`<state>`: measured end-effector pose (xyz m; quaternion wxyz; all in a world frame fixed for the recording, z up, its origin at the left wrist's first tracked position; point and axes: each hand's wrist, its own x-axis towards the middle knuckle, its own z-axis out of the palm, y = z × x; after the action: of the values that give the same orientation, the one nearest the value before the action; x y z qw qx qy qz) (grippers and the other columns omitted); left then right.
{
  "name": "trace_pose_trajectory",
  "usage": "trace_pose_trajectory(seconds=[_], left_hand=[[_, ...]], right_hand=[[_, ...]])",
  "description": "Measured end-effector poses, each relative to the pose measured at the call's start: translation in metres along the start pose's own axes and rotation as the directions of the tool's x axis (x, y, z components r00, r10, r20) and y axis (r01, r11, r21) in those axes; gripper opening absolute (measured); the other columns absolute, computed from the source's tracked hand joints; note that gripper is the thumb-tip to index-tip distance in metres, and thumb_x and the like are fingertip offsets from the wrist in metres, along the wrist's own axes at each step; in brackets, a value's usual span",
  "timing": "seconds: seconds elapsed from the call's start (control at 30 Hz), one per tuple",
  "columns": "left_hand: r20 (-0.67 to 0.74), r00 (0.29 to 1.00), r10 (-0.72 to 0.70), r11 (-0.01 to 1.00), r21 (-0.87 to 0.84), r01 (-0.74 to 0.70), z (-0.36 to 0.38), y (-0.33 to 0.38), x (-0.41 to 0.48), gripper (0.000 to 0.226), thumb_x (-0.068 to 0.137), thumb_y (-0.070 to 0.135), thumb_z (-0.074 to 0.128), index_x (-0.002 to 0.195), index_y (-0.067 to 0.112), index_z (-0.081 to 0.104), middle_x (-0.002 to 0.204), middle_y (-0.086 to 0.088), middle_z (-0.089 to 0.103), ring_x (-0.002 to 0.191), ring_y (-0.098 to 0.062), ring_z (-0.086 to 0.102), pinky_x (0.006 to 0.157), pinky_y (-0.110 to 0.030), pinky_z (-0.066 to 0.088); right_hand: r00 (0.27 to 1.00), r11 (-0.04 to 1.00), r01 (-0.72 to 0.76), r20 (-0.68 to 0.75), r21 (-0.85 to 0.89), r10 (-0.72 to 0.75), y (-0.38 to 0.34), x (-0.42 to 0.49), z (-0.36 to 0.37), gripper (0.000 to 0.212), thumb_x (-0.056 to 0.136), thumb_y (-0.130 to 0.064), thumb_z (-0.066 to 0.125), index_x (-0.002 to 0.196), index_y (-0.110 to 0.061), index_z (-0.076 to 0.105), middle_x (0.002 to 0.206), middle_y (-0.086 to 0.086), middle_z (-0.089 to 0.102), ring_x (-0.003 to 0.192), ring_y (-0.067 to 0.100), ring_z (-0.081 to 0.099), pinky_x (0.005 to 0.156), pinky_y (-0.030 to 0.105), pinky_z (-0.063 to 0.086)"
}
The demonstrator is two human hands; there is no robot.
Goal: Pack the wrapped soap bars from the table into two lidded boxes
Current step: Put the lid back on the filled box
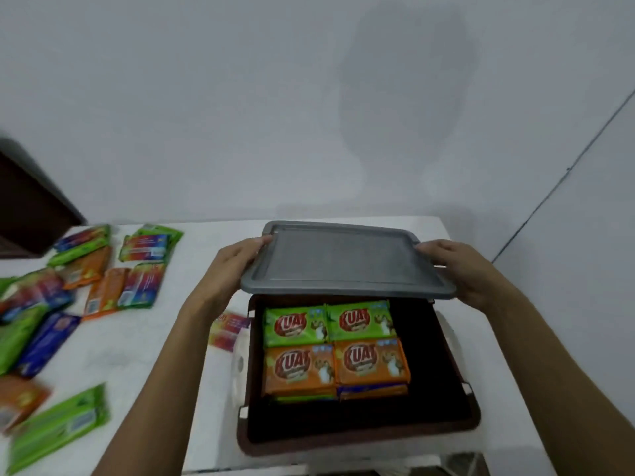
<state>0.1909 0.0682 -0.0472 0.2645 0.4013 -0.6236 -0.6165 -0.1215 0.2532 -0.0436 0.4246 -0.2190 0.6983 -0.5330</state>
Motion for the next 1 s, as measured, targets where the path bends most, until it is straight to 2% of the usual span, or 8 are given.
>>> trace_pose_trajectory(seconds=[0.2, 0.33, 0.4, 0.53, 0.63, 0.73, 0.87, 1.0], left_hand=[[-0.010, 1.000, 0.012, 0.929, 0.371, -0.008, -0.009, -0.020, -0.057, 0.045, 0.091, 0.031, 0.066, 0.133, 0.033, 0.051, 0.095, 0.000, 0.073, 0.086, -0.014, 0.070, 0.068, -0.027, 0.056], [-0.165, 0.974, 0.154, 0.755, 0.656, -0.008, 0.001, -0.030, -0.087, 0.041, 0.088, 0.035, 0.064, 0.128, 0.025, 0.061, 0.086, 0.007, 0.069, 0.083, -0.016, 0.065, 0.079, -0.033, 0.053], [-0.207, 0.957, 0.201, 0.693, 0.721, 0.010, 0.008, -0.035, -0.102, 0.040, 0.088, 0.036, 0.062, 0.127, 0.026, 0.062, 0.082, 0.010, 0.066, 0.076, -0.012, 0.061, 0.076, -0.030, 0.051], [-0.245, 0.930, 0.274, 0.611, 0.791, 0.029, 0.018, -0.050, -0.127, 0.037, 0.087, 0.039, 0.060, 0.123, 0.031, 0.058, 0.092, 0.008, 0.065, 0.081, -0.017, 0.061, 0.067, -0.030, 0.048], [-0.253, 0.927, 0.276, 0.724, 0.689, -0.027, 0.022, -0.064, -0.138, 0.036, 0.083, 0.036, 0.061, 0.117, 0.028, 0.056, 0.112, 0.003, 0.054, 0.091, -0.013, 0.055, 0.075, -0.030, 0.045], [-0.267, 0.939, 0.215, 0.811, 0.585, -0.019, 0.026, -0.071, -0.148, 0.039, 0.080, 0.041, 0.057, 0.118, 0.031, 0.050, 0.123, 0.006, 0.044, 0.106, -0.012, 0.048, 0.086, -0.032, 0.044], [-0.244, 0.965, 0.091, 0.896, 0.443, 0.028, 0.029, -0.068, -0.148, 0.037, 0.092, 0.026, 0.060, 0.125, 0.031, 0.043, 0.118, 0.005, 0.051, 0.102, -0.020, 0.056, 0.081, -0.034, 0.048], [-0.295, 0.952, -0.083, 0.957, 0.242, 0.158, 0.033, -0.064, -0.148, 0.059, 0.092, 0.025, 0.062, 0.144, 0.025, 0.034, 0.120, 0.005, 0.047, 0.104, -0.021, 0.054, 0.084, -0.039, 0.050]], right_hand=[[0.964, 0.884, 0.173, -0.107, -0.434, -0.242, 0.024, -0.067, 0.011, 0.009, 0.087, -0.016, 0.068, 0.094, -0.020, 0.072, 0.077, 0.007, 0.070, 0.071, 0.016, 0.065, 0.062, 0.025, 0.048], [0.908, 0.640, 0.216, -0.089, -0.737, -0.409, 0.042, -0.087, 0.013, 0.014, 0.090, -0.023, 0.062, 0.101, -0.025, 0.070, 0.084, -0.002, 0.067, 0.073, 0.010, 0.059, 0.068, 0.025, 0.041], [0.884, 0.539, 0.250, -0.037, -0.804, -0.466, 0.052, -0.093, 0.013, 0.018, 0.092, -0.022, 0.061, 0.107, -0.021, 0.070, 0.084, -0.001, 0.064, 0.072, 0.011, 0.056, 0.072, 0.024, 0.039], [0.859, 0.482, 0.265, -0.023, -0.835, -0.511, 0.069, -0.100, 0.009, 0.021, 0.092, -0.023, 0.060, 0.111, -0.023, 0.068, 0.084, -0.001, 0.055, 0.069, 0.004, 0.048, 0.061, 0.011, 0.031], [0.853, 0.505, 0.268, -0.042, -0.820, -0.520, 0.080, -0.105, 0.006, 0.021, 0.093, -0.026, 0.058, 0.113, -0.026, 0.066, 0.091, 0.003, 0.053, 0.076, 0.014, 0.053, 0.062, 0.017, 0.038], [0.876, 0.588, 0.285, -0.043, -0.757, -0.480, 0.090, -0.109, 0.000, 0.023, 0.093, -0.027, 0.059, 0.116, -0.029, 0.064, 0.102, 0.004, 0.049, 0.091, 0.023, 0.055, 0.079, 0.032, 0.049], [0.918, 0.742, 0.305, -0.022, -0.597, -0.396, 0.092, -0.111, -0.002, 0.025, 0.096, -0.027, 0.055, 0.120, -0.033, 0.060, 0.114, 0.000, 0.051, 0.102, 0.020, 0.054, 0.084, 0.030, 0.046], [0.966, 0.931, 0.238, -0.030, -0.278, -0.256, 0.092, -0.116, -0.002, 0.039, 0.095, -0.035, 0.059, 0.131, -0.044, 0.047, 0.114, -0.002, 0.062, 0.100, 0.016, 0.064, 0.077, 0.027, 0.055]])
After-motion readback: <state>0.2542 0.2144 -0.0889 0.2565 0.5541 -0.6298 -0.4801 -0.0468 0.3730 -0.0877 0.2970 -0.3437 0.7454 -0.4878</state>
